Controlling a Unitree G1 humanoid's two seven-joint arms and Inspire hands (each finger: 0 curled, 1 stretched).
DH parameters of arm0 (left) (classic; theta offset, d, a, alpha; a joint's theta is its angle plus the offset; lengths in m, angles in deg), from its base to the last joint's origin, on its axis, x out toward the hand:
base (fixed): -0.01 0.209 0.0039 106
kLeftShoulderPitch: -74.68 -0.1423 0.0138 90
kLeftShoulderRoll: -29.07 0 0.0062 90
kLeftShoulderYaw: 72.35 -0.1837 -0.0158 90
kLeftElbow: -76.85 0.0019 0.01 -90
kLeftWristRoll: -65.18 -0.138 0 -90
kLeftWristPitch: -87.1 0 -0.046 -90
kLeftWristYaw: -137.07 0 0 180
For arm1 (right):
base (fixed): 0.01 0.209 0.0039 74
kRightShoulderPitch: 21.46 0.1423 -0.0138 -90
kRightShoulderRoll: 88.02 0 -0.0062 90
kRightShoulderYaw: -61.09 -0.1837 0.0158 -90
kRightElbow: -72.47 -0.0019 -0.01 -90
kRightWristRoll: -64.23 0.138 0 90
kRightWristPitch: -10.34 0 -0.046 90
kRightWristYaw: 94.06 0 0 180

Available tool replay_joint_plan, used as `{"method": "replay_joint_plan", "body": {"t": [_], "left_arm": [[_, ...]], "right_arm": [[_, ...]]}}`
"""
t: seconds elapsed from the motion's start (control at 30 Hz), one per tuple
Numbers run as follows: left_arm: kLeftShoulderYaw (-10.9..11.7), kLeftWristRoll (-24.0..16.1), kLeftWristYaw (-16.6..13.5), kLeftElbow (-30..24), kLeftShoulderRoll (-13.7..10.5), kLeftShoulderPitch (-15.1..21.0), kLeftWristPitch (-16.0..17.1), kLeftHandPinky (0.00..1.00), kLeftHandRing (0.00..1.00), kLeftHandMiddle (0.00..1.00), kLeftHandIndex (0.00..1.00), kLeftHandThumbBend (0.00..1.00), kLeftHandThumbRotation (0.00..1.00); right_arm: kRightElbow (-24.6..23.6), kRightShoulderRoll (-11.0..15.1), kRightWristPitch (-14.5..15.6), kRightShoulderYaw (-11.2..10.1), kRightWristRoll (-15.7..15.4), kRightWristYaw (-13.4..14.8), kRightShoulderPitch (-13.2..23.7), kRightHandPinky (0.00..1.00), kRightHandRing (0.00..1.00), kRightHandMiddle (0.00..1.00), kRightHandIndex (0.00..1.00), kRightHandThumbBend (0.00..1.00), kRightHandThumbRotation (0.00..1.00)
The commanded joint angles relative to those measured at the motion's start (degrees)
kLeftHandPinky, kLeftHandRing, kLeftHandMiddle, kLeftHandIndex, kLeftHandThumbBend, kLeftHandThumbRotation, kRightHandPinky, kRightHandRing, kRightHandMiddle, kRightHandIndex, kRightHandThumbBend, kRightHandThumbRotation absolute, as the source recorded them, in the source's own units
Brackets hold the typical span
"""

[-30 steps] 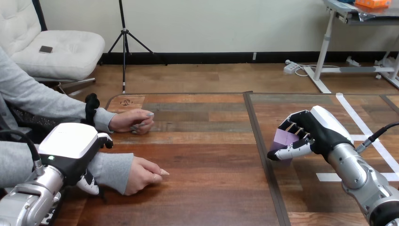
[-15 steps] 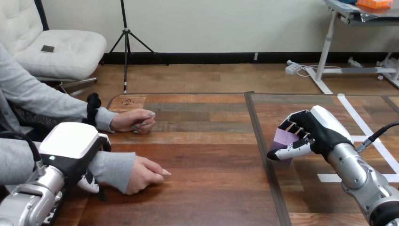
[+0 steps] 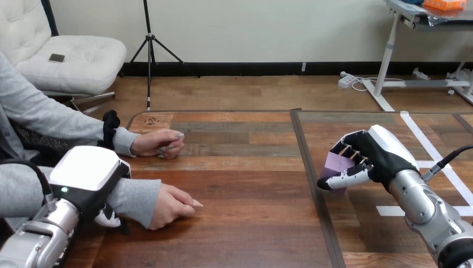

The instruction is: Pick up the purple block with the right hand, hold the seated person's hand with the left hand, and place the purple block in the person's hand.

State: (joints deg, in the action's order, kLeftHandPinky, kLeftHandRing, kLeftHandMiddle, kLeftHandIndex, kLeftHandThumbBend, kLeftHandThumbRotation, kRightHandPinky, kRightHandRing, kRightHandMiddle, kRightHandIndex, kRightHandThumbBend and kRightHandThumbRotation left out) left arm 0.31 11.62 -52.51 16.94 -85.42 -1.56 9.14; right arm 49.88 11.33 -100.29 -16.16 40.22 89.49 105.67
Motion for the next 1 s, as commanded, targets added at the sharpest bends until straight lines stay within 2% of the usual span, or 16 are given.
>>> {"method": "replay_joint_plan", "body": {"t": [0.0, 0.47, 0.63, 0.8, 0.87, 0.97], "left_arm": [[-1.1, 0.8, -2.0, 2.1, 0.3, 2.6, 1.4, 0.29, 0.36, 0.42, 0.45, 0.91, 0.00], [-1.6, 1.3, -6.7, 4.7, 0.4, 2.9, 5.1, 0.23, 0.29, 0.36, 0.42, 0.86, 0.00], [-1.5, 2.1, -7.2, 5.5, 0.4, 3.1, 6.2, 0.22, 0.28, 0.35, 0.41, 0.85, 0.00], [-1.0, 3.8, -5.9, 5.3, 0.5, 3.0, 7.0, 0.21, 0.27, 0.34, 0.40, 0.82, 0.00], [-0.8, 4.2, -6.6, 5.5, 0.6, 3.0, 7.4, 0.20, 0.27, 0.34, 0.40, 0.82, 0.00], [-0.9, 4.5, -6.2, 5.3, 0.6, 3.0, 7.0, 0.20, 0.26, 0.34, 0.39, 0.82, 0.00]], "right_arm": [[-2.7, 1.5, -1.1, -1.5, 1.1, 0.7, 4.2, 0.42, 0.47, 0.49, 0.49, 0.70, 0.00], [-2.9, 1.7, -1.3, -1.5, 1.0, 1.1, 4.0, 0.41, 0.45, 0.48, 0.49, 0.71, 0.00], [-2.9, 1.6, -1.0, -1.4, 1.0, 1.1, 4.0, 0.40, 0.45, 0.48, 0.49, 0.71, 0.00], [-2.8, 1.6, -0.8, -1.3, 0.8, 1.3, 4.0, 0.40, 0.45, 0.48, 0.50, 0.71, 0.00], [-2.7, 1.5, -0.7, -1.4, 0.9, 1.2, 4.0, 0.41, 0.46, 0.49, 0.50, 0.71, 0.00], [-2.4, 1.4, -1.0, -1.5, 1.1, 1.1, 4.0, 0.41, 0.46, 0.49, 0.50, 0.71, 0.00]]}}
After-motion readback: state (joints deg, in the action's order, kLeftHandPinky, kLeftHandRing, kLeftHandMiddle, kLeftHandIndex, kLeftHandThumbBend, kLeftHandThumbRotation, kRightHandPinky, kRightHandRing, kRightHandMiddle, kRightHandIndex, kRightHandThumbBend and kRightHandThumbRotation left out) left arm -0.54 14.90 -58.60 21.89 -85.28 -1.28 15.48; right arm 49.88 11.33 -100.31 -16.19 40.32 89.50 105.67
